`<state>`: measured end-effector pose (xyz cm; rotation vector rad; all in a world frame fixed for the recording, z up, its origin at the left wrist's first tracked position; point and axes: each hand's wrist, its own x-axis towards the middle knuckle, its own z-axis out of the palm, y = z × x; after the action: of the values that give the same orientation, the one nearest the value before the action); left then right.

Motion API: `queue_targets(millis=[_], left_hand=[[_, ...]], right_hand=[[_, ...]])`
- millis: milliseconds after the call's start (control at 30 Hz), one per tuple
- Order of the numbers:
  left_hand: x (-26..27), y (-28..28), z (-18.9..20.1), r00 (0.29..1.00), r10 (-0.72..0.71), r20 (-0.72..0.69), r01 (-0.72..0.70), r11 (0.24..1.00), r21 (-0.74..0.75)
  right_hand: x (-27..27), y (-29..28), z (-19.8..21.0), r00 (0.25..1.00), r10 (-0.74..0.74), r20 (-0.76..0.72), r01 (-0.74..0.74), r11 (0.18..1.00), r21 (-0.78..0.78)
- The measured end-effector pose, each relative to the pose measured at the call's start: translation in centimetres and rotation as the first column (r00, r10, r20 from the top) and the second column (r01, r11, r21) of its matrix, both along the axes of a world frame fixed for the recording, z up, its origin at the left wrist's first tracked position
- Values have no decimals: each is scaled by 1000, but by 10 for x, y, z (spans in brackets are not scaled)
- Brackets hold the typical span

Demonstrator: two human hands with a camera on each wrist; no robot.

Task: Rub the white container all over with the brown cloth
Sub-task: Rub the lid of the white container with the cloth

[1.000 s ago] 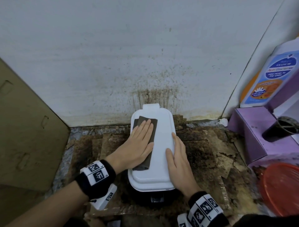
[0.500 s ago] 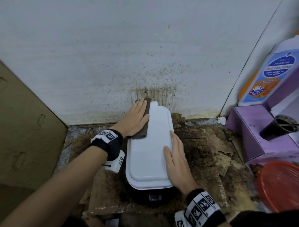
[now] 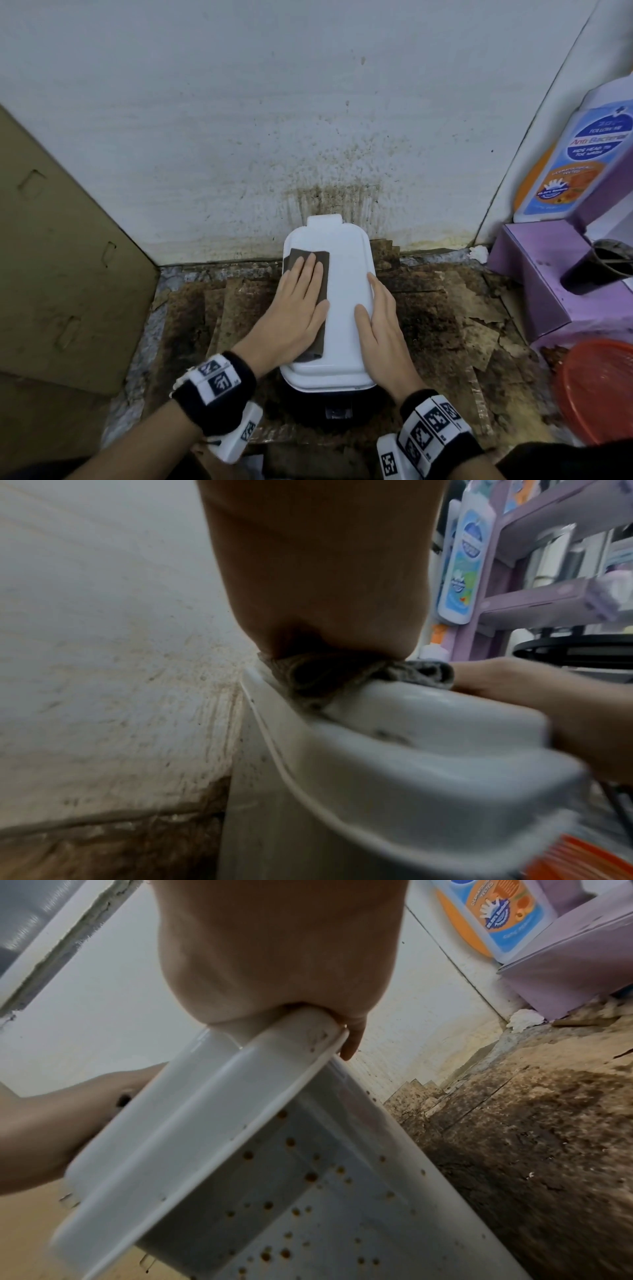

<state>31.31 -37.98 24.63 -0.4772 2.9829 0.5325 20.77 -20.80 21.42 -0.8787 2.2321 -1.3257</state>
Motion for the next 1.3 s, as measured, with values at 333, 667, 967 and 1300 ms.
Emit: queue_targets(millis=[333, 667, 967, 1300], left_hand=[[-17, -25, -1, 999, 43, -32, -38, 988, 149], [-62, -68, -1, 993, 103, -53, -92, 978, 185], [-25, -34, 3, 982, 181, -49, -151, 918, 366], [38, 33, -8, 961, 226, -157, -148, 907, 394]], right_hand=[[-1, -3, 0, 1000, 2, 28, -2, 1000, 4], [-1, -3, 1, 1000, 4, 16, -4, 1000, 2], [-1, -1, 2, 1000, 5, 6, -5, 1000, 4], [2, 0, 1, 1000, -14, 1, 14, 1000, 10]])
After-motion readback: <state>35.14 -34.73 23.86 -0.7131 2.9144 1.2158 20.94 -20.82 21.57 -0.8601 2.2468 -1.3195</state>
